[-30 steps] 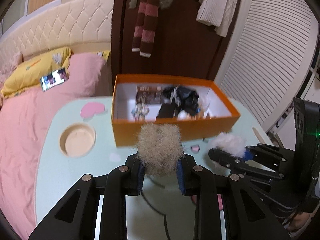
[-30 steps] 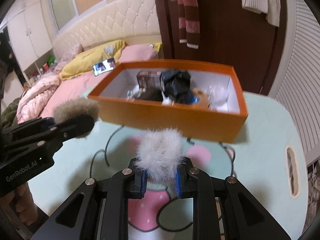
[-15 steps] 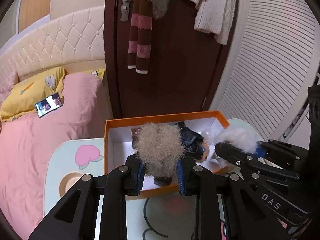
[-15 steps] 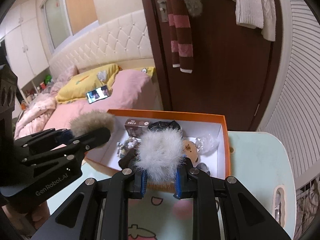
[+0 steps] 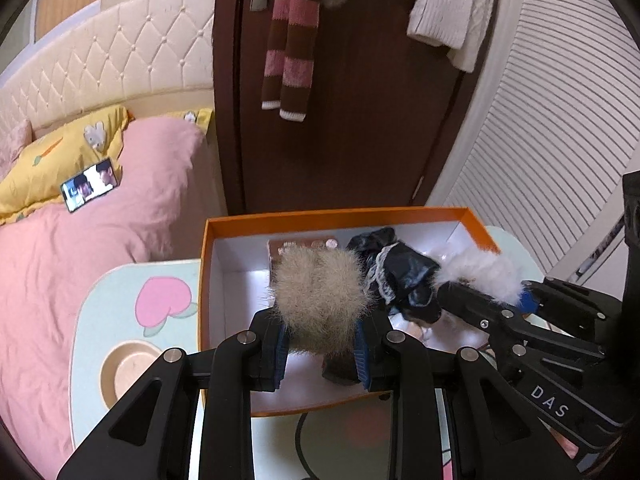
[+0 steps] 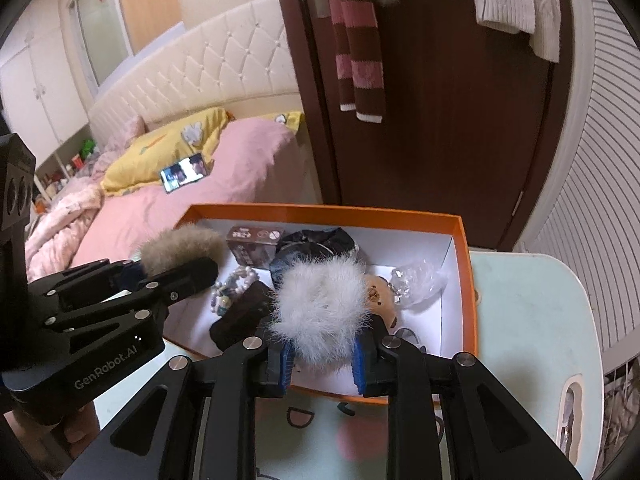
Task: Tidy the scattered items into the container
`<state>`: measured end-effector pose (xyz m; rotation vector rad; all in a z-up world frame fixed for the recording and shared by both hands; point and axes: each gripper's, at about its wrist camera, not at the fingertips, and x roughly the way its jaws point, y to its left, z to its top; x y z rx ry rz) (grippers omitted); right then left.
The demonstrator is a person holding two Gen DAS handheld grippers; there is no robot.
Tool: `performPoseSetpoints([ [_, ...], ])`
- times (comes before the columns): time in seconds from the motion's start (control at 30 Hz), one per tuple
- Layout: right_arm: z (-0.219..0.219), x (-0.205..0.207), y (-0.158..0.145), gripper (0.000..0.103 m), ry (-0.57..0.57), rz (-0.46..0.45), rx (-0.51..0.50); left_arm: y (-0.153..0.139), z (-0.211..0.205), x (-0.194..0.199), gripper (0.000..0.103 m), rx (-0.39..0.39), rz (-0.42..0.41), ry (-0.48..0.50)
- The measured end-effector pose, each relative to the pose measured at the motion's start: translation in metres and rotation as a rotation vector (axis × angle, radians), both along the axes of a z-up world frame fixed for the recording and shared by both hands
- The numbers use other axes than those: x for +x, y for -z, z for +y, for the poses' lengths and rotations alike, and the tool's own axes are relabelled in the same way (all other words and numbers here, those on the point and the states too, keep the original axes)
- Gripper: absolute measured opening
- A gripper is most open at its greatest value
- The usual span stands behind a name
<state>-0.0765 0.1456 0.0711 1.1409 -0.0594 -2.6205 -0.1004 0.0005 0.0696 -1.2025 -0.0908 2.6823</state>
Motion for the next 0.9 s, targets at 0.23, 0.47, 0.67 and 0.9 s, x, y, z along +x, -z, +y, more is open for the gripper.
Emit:
performPoseSetpoints([
  [0.23, 0.010, 0.001, -0.001, 0.060, 0.044, 0.025, 0.004, -0.002, -0.004, 0.003, 0.073, -0.029, 0.040, -0.055],
  [0.47, 0.017, 0.001, -0.001, 0.062, 0.062, 0.017, -0.005, -0.005, -0.012, 0.005, 0.075, 0.003, 0.026, -0.067],
  [0.67, 0.016, 0.003, -0.004, 0.062, 0.061, 0.015, -0.007, -0.004, -0.009, 0.006, 0.075, -0.003, -0.019, -0.056],
  [0.9, 0.013, 0.007, -0.007, 0.062, 0.054, 0.024, 0.008, -0.010, -0.006, 0.013, 0.075, -0.022, -0.005, -0.056],
])
